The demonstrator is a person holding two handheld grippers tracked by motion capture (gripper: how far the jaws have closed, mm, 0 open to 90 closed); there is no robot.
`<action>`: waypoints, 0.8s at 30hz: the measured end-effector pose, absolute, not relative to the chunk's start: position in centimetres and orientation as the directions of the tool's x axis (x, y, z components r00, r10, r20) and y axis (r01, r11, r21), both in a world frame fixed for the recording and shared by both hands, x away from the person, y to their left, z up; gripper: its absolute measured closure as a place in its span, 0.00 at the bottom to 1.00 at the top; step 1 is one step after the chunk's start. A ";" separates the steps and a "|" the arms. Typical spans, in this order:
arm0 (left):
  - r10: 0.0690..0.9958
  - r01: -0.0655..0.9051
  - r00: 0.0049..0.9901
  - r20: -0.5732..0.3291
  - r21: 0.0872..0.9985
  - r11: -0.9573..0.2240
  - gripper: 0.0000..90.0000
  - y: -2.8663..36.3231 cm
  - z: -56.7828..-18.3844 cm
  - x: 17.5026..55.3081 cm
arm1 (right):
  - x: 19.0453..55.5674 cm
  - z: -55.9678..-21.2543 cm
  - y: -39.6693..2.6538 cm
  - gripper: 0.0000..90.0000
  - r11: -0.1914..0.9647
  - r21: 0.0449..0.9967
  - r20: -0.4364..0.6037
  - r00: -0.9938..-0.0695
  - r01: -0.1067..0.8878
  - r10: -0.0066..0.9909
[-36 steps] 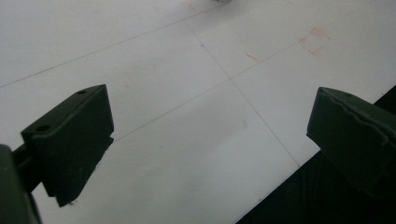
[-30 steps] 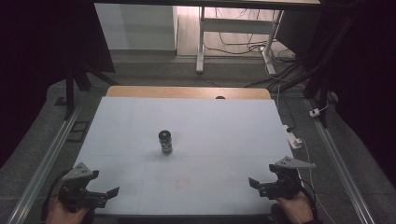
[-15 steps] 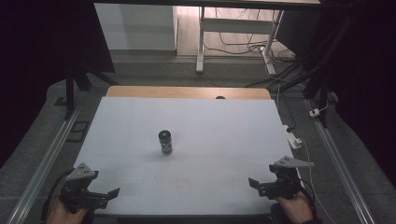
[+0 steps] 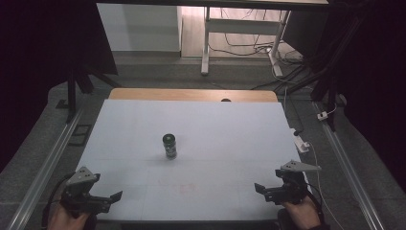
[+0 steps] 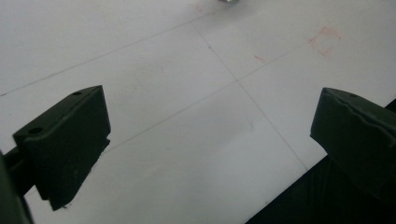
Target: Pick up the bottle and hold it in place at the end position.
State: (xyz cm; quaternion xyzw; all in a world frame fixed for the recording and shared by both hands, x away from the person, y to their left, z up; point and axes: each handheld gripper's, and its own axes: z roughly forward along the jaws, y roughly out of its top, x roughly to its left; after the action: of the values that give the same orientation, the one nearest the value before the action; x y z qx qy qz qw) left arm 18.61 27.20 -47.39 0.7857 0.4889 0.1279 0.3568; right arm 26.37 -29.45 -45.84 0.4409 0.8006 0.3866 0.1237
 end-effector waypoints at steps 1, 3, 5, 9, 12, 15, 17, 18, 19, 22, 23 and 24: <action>0.859 0.676 0.489 -0.150 0.688 -0.265 0.00 27.2 -47.4 18.6 | 26.4 -45.8 -29.4 0.00 0.313 0.727 0.143 -0.580 0.611 0.802; 0.856 0.672 0.493 -0.154 0.693 -0.262 0.00 27.2 -47.3 18.8 | 26.4 -45.9 -29.4 0.00 0.314 0.726 0.143 -0.582 0.612 0.801; 0.855 0.670 0.496 -0.152 0.694 -0.265 0.00 27.1 -47.3 18.8 | 26.4 -45.9 -29.4 0.00 0.317 0.724 0.142 -0.582 0.612 0.801; 0.844 0.660 0.513 -0.153 0.699 -0.275 0.00 26.8 -47.4 19.1 | 26.4 -45.9 -29.3 0.00 0.324 0.721 0.139 -0.586 0.613 0.798; 0.836 0.653 0.526 -0.157 0.705 -0.279 0.00 26.7 -47.4 19.4 | 26.4 -45.9 -29.3 0.00 0.326 0.719 0.139 -0.587 0.614 0.798; 0.820 0.639 0.550 -0.162 0.714 -0.287 0.00 26.4 -47.5 19.8 | 26.5 -45.9 -29.3 0.00 0.329 0.718 0.138 -0.588 0.614 0.797; 0.815 0.635 0.556 -0.161 0.716 -0.291 0.00 26.4 -47.5 19.8 | 26.5 -45.9 -29.3 0.00 0.328 0.716 0.140 -0.587 0.616 0.797; 0.803 0.628 0.572 -0.166 0.719 -0.298 0.00 26.2 -47.5 20.1 | 26.5 -45.9 -29.3 0.00 0.329 0.715 0.140 -0.587 0.617 0.797; 0.803 0.628 0.572 -0.166 0.719 -0.298 0.00 26.2 -47.5 20.1 | 26.5 -45.9 -29.3 0.00 0.329 0.715 0.140 -0.587 0.617 0.797; 0.791 0.615 0.589 -0.168 0.728 -0.303 0.00 25.9 -47.5 20.6 | 26.4 -45.9 -29.3 0.00 0.322 0.719 0.144 -0.585 0.616 0.798; 0.786 0.611 0.594 -0.170 0.731 -0.303 0.00 25.8 -47.5 20.7 | 26.5 -45.9 -29.3 0.00 0.323 0.718 0.143 -0.586 0.616 0.798; 0.784 0.608 0.597 -0.172 0.734 -0.303 0.00 25.7 -47.6 20.8 | 26.4 -45.9 -29.3 0.00 0.325 0.717 0.141 -0.585 0.617 0.799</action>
State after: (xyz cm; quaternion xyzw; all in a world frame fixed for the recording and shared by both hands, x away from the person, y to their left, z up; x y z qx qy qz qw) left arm 20.84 25.70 -47.57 0.7995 0.4352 0.1099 0.3991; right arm 26.45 -29.27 -45.91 0.4397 0.8050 0.3798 0.1198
